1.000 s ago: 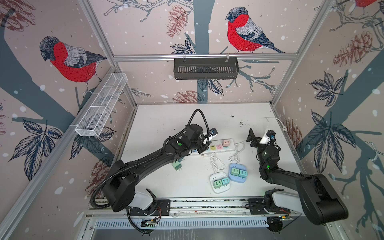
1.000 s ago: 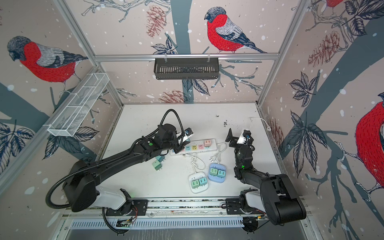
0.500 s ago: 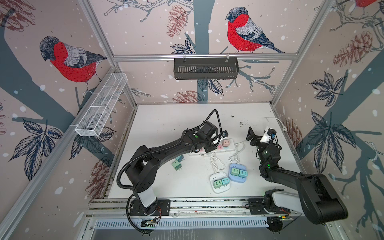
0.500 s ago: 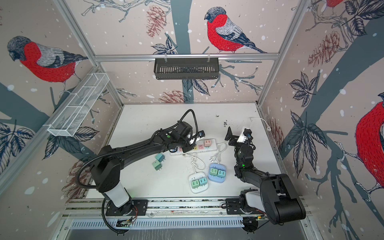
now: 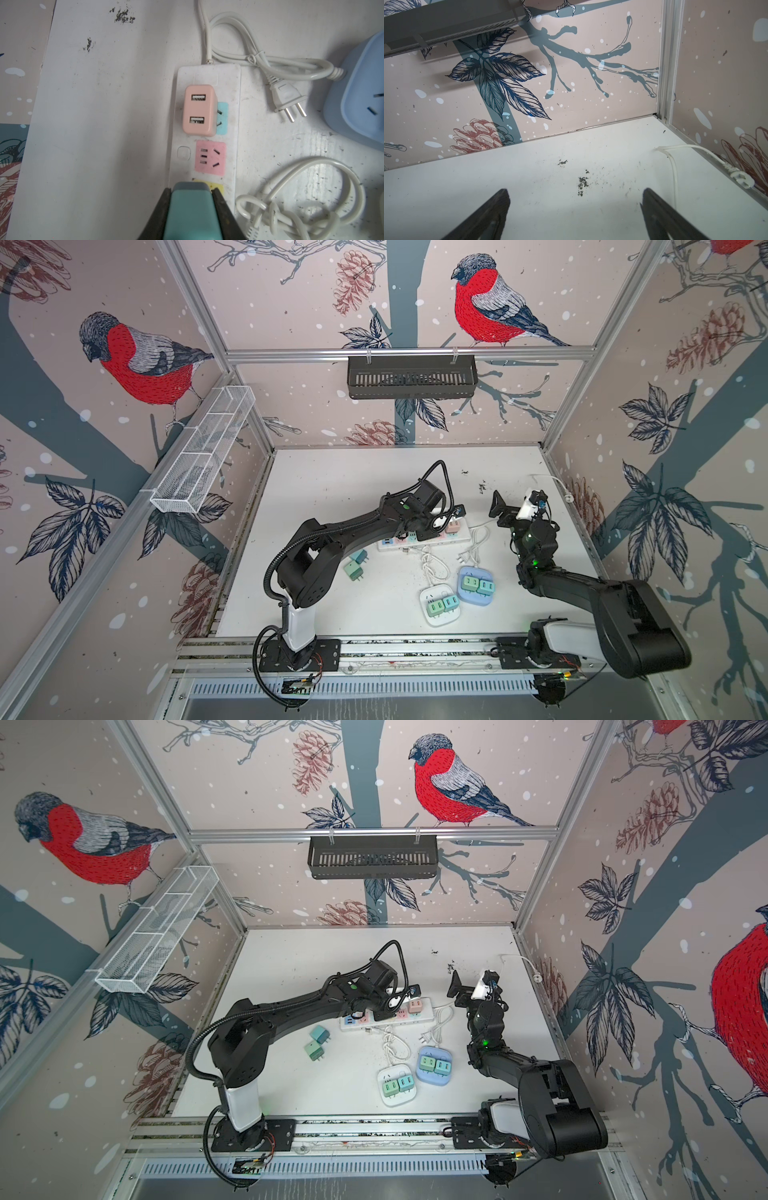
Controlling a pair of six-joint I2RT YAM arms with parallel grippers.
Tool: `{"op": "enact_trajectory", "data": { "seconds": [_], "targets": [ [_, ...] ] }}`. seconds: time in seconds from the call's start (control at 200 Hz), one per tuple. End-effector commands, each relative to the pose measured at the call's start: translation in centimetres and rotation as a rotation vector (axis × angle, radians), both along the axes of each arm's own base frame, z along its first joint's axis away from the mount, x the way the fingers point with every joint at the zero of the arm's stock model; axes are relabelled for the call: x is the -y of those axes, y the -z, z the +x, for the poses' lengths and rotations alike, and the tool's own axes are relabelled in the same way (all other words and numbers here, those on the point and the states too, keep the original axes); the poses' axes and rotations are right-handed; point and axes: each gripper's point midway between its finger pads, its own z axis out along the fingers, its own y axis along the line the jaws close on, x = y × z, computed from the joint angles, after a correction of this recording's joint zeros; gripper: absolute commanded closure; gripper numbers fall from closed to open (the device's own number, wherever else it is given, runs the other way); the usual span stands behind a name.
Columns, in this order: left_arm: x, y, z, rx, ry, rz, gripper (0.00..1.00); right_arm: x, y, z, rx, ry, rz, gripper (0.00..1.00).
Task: Insert the plug
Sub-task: 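Carry the teal adapter with the left gripper over the socket beside the pink adapter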
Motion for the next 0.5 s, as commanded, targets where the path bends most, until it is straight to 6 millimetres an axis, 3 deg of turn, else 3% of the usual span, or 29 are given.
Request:
{"op": "enact_trajectory", "data": {
  "seconds": [0.0,0.33,0.495],
  "targets": [
    [0.8,0.3,-0.7,-0.044,0.039,-0.014,1.0,0.7,-0.9,-0.3,0.038,0.035,0.025,0.01],
    [1.0,1.9,0.3,-0.088,-0.004,-0.004,1.0,-1.2,-0.5,1.3,-0.01,-0.054,-0.007,0.0],
    [1.2,2.8,0.4,-0.119,-0.013,0.012,1.0,-0.6,-0.3,1.5,-0.025,-0.021,0.0,0.0]
  ]
}}
